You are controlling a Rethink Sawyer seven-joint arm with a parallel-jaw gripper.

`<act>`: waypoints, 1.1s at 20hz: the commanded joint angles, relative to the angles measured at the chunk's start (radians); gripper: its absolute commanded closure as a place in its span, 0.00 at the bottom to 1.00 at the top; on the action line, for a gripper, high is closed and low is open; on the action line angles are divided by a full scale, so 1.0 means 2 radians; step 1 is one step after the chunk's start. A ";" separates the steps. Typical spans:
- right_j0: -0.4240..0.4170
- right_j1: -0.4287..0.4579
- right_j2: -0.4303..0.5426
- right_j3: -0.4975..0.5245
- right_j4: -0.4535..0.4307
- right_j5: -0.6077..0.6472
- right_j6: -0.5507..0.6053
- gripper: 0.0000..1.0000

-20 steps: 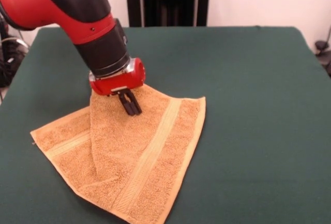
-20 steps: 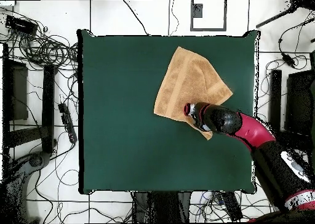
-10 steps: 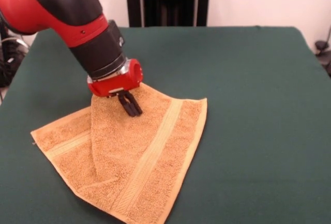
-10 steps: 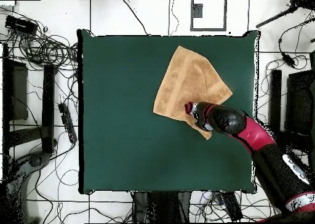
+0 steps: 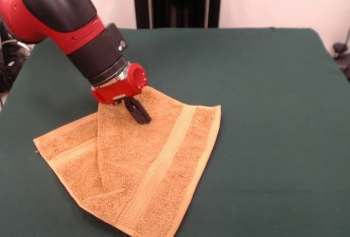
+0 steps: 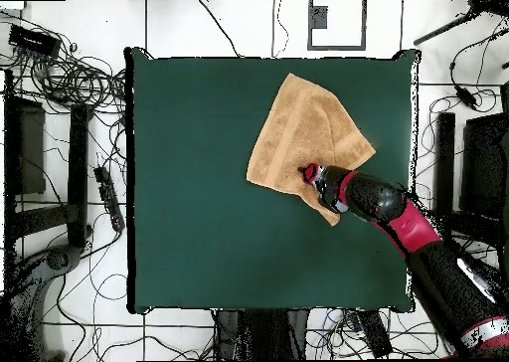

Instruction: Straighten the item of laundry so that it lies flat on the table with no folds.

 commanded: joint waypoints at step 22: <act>0.138 0.077 -0.007 0.044 0.012 -0.166 0.115 1.00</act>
